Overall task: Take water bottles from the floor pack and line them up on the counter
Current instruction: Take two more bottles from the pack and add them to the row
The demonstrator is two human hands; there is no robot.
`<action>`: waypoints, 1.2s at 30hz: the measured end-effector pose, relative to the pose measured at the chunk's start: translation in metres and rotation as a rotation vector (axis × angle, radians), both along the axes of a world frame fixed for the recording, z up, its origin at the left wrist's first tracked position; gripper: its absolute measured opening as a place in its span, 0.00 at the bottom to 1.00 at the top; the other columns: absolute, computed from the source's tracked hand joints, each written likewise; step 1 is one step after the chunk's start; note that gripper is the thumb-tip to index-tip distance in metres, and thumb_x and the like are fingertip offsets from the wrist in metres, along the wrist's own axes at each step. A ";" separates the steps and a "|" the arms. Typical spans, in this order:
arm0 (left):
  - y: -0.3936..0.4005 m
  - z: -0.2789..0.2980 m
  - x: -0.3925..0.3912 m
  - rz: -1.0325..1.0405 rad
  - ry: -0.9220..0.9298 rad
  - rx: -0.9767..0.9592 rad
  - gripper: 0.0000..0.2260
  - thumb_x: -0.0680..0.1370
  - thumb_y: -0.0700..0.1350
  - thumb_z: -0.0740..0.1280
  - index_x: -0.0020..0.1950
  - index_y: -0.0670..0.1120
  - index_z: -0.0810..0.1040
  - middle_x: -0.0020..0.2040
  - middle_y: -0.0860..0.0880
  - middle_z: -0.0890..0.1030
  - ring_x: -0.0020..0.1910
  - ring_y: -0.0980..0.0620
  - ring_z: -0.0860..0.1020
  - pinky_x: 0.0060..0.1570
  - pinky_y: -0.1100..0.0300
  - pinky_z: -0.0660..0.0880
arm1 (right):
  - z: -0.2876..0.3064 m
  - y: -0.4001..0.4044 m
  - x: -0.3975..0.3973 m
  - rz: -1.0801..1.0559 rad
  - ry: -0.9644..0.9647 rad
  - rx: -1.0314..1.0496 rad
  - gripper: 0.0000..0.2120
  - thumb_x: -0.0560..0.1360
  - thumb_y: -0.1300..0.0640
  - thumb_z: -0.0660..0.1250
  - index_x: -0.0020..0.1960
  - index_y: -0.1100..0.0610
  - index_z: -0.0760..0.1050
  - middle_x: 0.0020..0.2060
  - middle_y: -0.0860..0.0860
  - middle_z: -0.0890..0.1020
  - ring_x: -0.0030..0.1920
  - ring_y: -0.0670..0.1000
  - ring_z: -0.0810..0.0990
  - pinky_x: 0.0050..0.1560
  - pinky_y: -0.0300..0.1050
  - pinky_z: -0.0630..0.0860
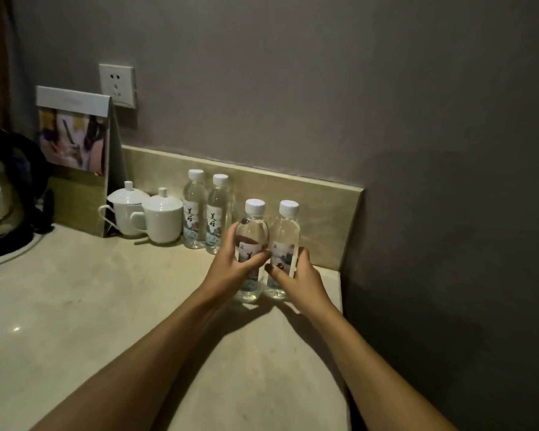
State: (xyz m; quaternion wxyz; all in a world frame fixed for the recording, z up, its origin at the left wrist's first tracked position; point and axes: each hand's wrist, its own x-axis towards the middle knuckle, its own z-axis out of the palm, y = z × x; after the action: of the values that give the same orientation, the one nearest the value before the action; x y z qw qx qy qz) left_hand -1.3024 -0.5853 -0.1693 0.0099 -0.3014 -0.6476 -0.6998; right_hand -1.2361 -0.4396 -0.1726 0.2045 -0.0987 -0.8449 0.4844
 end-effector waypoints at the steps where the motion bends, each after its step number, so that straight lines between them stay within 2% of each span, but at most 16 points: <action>1: -0.001 0.000 -0.007 -0.016 0.005 -0.003 0.33 0.73 0.44 0.75 0.73 0.50 0.63 0.61 0.48 0.78 0.58 0.54 0.80 0.53 0.58 0.80 | 0.000 -0.004 -0.003 -0.022 -0.010 0.002 0.24 0.73 0.47 0.71 0.63 0.51 0.64 0.59 0.52 0.78 0.58 0.53 0.79 0.59 0.56 0.77; 4: -0.004 -0.001 -0.026 -0.046 0.020 -0.012 0.32 0.73 0.44 0.75 0.73 0.50 0.63 0.61 0.50 0.78 0.58 0.55 0.79 0.52 0.61 0.79 | 0.002 -0.016 -0.009 -0.096 -0.026 -0.001 0.24 0.73 0.47 0.71 0.63 0.50 0.63 0.60 0.52 0.78 0.58 0.53 0.79 0.59 0.56 0.77; 7: -0.005 -0.003 -0.040 -0.079 0.011 -0.005 0.32 0.72 0.44 0.75 0.72 0.51 0.64 0.61 0.49 0.79 0.59 0.53 0.80 0.55 0.55 0.79 | 0.005 -0.027 -0.011 -0.152 -0.035 -0.005 0.26 0.74 0.49 0.71 0.66 0.51 0.62 0.61 0.52 0.78 0.59 0.53 0.79 0.59 0.56 0.77; 10: -0.006 -0.001 -0.044 -0.093 0.000 -0.031 0.33 0.72 0.45 0.76 0.72 0.51 0.64 0.60 0.51 0.79 0.58 0.55 0.80 0.55 0.56 0.79 | 0.010 -0.032 -0.013 -0.202 -0.080 0.002 0.25 0.75 0.50 0.70 0.66 0.54 0.62 0.62 0.54 0.78 0.59 0.54 0.79 0.59 0.55 0.77; 14: -0.016 -0.008 -0.043 -0.111 0.040 -0.204 0.33 0.70 0.45 0.77 0.70 0.51 0.65 0.58 0.54 0.78 0.54 0.62 0.79 0.55 0.58 0.79 | 0.007 -0.033 -0.008 -0.205 -0.206 0.074 0.28 0.72 0.48 0.73 0.65 0.56 0.63 0.62 0.54 0.76 0.60 0.55 0.78 0.58 0.51 0.77; 16: -0.026 -0.018 -0.045 -0.050 0.101 -0.333 0.35 0.67 0.47 0.79 0.69 0.51 0.66 0.60 0.52 0.77 0.56 0.58 0.78 0.56 0.55 0.79 | 0.000 -0.031 -0.006 -0.237 -0.237 0.150 0.29 0.71 0.46 0.73 0.64 0.57 0.65 0.61 0.54 0.75 0.60 0.55 0.77 0.57 0.52 0.77; 18: -0.034 -0.024 -0.047 0.104 0.142 -0.464 0.35 0.65 0.51 0.80 0.67 0.50 0.69 0.59 0.51 0.77 0.54 0.53 0.78 0.53 0.55 0.79 | -0.002 -0.031 -0.007 -0.263 -0.233 0.209 0.26 0.72 0.46 0.72 0.62 0.57 0.67 0.58 0.54 0.76 0.57 0.55 0.77 0.52 0.49 0.77; 21: -0.034 -0.023 -0.045 0.225 0.196 -0.577 0.26 0.65 0.54 0.79 0.60 0.49 0.77 0.52 0.52 0.81 0.47 0.54 0.80 0.47 0.54 0.80 | -0.001 -0.031 -0.010 -0.290 -0.211 0.281 0.22 0.73 0.47 0.71 0.60 0.57 0.70 0.56 0.54 0.78 0.54 0.55 0.78 0.46 0.46 0.74; 26: -0.024 -0.022 -0.047 0.252 0.166 -0.587 0.22 0.67 0.52 0.79 0.57 0.49 0.80 0.51 0.50 0.84 0.47 0.53 0.82 0.49 0.52 0.81 | 0.000 -0.028 -0.019 -0.320 -0.215 0.311 0.20 0.74 0.46 0.71 0.58 0.56 0.70 0.55 0.54 0.79 0.53 0.54 0.79 0.49 0.49 0.78; 32: -0.020 -0.024 -0.047 0.374 0.193 -0.573 0.21 0.68 0.55 0.77 0.54 0.47 0.74 0.48 0.51 0.82 0.45 0.51 0.81 0.46 0.53 0.81 | -0.002 -0.033 -0.034 -0.372 -0.215 0.312 0.20 0.75 0.46 0.69 0.59 0.55 0.68 0.57 0.54 0.78 0.55 0.56 0.78 0.49 0.50 0.77; 36: -0.020 -0.018 -0.056 0.385 0.257 -0.653 0.22 0.69 0.57 0.76 0.57 0.47 0.77 0.51 0.48 0.83 0.48 0.50 0.82 0.48 0.51 0.81 | 0.001 -0.032 -0.041 -0.370 -0.233 0.313 0.20 0.75 0.46 0.69 0.59 0.55 0.68 0.57 0.54 0.78 0.56 0.56 0.78 0.52 0.52 0.78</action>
State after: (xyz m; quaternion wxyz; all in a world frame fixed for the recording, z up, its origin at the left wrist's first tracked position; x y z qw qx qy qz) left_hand -1.3581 -0.6056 -0.1869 0.1256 -0.2469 -0.8741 -0.3990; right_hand -1.2776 -0.4712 -0.1714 0.2037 -0.2736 -0.8949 0.2878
